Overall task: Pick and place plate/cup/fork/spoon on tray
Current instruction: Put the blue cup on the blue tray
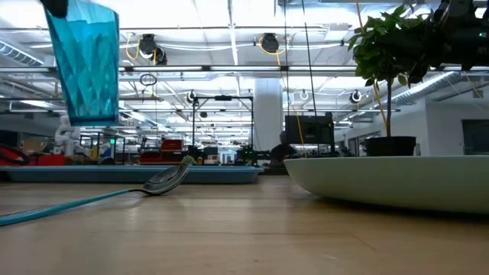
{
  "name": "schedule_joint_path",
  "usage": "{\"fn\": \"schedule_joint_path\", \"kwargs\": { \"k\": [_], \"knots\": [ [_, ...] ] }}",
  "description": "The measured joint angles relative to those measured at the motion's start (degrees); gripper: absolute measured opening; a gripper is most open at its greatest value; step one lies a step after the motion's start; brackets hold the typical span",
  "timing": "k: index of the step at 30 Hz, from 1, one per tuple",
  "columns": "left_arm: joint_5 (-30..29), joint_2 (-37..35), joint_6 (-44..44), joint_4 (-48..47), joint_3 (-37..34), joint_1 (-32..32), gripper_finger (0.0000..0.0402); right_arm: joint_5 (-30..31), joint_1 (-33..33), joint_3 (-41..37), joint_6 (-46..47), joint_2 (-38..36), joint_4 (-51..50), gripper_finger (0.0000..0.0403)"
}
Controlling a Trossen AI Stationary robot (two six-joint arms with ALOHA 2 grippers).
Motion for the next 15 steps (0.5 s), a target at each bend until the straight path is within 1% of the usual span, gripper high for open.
{"fn": "schedule_joint_path", "kwargs": {
  "k": [1, 4, 7, 9, 11, 15],
  "knots": [
    [-0.94, -0.18, 0.27, -0.83, 0.03, 1.42, 0.0015, 0.0, 0.02, 0.0, -0.03, -0.01, 0.0, 0.0],
    [-1.67, -2.29, 5.0, 0.61, -0.46, 5.94, 0.0018, 0.0, 0.0, 0.0, 0.03, -0.02, 0.0, 0.0],
    [-3.44, -4.65, 7.45, -0.65, -0.48, 11.42, 0.0008, -0.02, 0.0, 0.0, 0.13, 0.0, -0.18, 0.0],
    [-5.1, -6.88, 9.19, 0.27, -0.54, 15.19, 0.0008, 0.0, 0.0, 0.0, 0.28, 0.0, -0.65, 0.0],
    [-7.01, -8.9, 11.08, -0.24, -0.49, 19.59, 0.0015, 0.0, 0.01, 0.0, 0.29, 0.02, -1.1, 0.0],
    [-7.6, -12.57, 14.93, 0.35, -0.52, 29.24, 0.0016, 0.0, 0.02, 0.0, 0.17, 0.02, -0.65, 0.0]
  ]
}}
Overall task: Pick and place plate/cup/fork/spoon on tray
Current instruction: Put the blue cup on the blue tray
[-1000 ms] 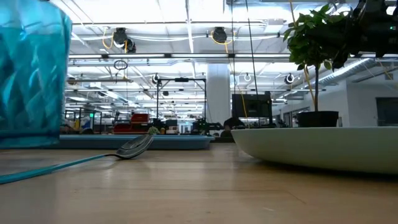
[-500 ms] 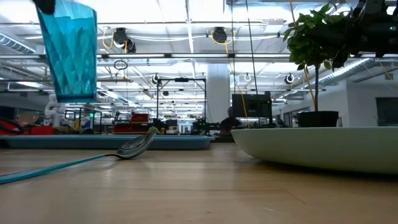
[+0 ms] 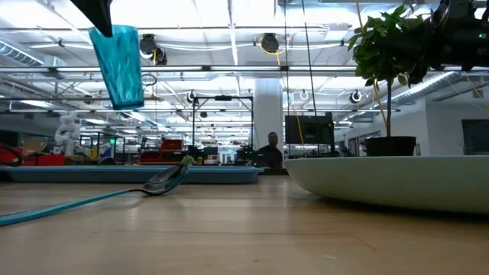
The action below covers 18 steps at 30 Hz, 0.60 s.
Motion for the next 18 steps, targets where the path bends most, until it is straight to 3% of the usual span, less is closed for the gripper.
{"fn": "schedule_joint_path", "kwargs": {
  "k": [9, 18],
  "knots": [
    [0.32, -1.82, 11.38, 5.81, 0.0, 21.28, 0.0021, -0.02, -0.01, 0.0, -0.49, 0.0, 2.92, 0.0],
    [7.56, 3.22, 17.87, 10.56, 0.0, 38.64, 0.0016, -0.04, 0.0, 0.0, -1.78, 0.0, 3.04, 0.0]
  ]
}}
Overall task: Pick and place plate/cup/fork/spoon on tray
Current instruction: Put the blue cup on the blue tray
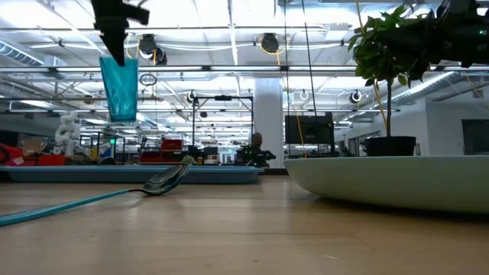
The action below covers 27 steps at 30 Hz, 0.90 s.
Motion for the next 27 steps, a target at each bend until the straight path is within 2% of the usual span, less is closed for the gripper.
{"fn": "schedule_joint_path", "kwargs": {
  "k": [6, 12, 19, 23, 27],
  "knots": [
    [1.1, 5.67, 0.58, 0.05, -0.02, 7.68, 0.0013, -0.07, -0.02, 0.0, -0.17, 0.0, -0.36, 0.0],
    [9.13, 9.65, 0.23, 2.46, -0.04, 13.5, 0.0018, -0.2, -0.02, 0.0, 1.66, -0.02, -2.06, 0.0],
    [11.83, 11.31, -0.41, 3.62, -0.25, 18.15, 0.0008, -0.22, 0.0, 0.0, 4.46, 0.0, -4.67, 0.0],
    [14.53, 11.25, -0.31, 8.98, -4.09, 19.98, 0.002, -0.59, 0.0, 0.0, 5.32, 0.0, -5.08, 0.0],
    [15.59, 11.3, 0.5, 14.2, -9.92, 22.46, 0.0011, -2.18, 0.07, 0.0, 8.45, -0.02, -5.04, 0.0]
  ]
}}
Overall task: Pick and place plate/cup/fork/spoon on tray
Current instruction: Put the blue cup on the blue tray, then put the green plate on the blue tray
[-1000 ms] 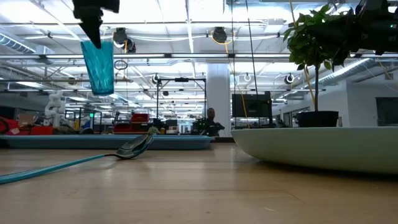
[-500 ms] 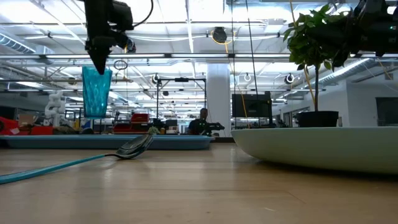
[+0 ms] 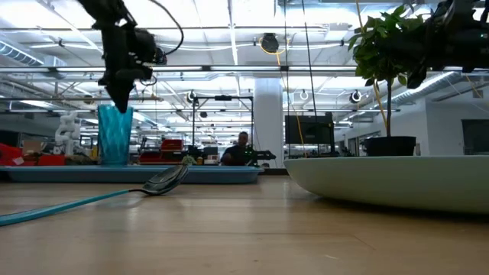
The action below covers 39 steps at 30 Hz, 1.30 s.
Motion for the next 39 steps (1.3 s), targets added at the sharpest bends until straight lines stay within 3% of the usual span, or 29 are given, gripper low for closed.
{"fn": "schedule_joint_path", "kwargs": {
  "k": [9, 17, 26, 39],
  "knots": [
    [0.54, -0.09, 2.33, 4.99, -4.13, 2.98, 0.0027, -1.21, 0.02, 0.0, 0.83, 0.02, 0.03, 0.0],
    [-0.89, -0.02, 2.49, 4.88, -4.02, 3.4, 0.0011, -1.21, 0.02, 0.0, 0.83, 0.02, 0.02, 0.0],
    [-0.92, -0.02, 1.22, 5.27, -4.02, 3.33, 0.0094, -1.25, 0.04, 0.0, 0.83, 0.0, 0.0, 0.0],
    [-4.79, -1.83, 2.31, 5.27, -3.96, 3.05, 0.0149, -1.3, 0.04, 0.0, 1.28, 0.01, -0.04, 0.0]
  ]
}}
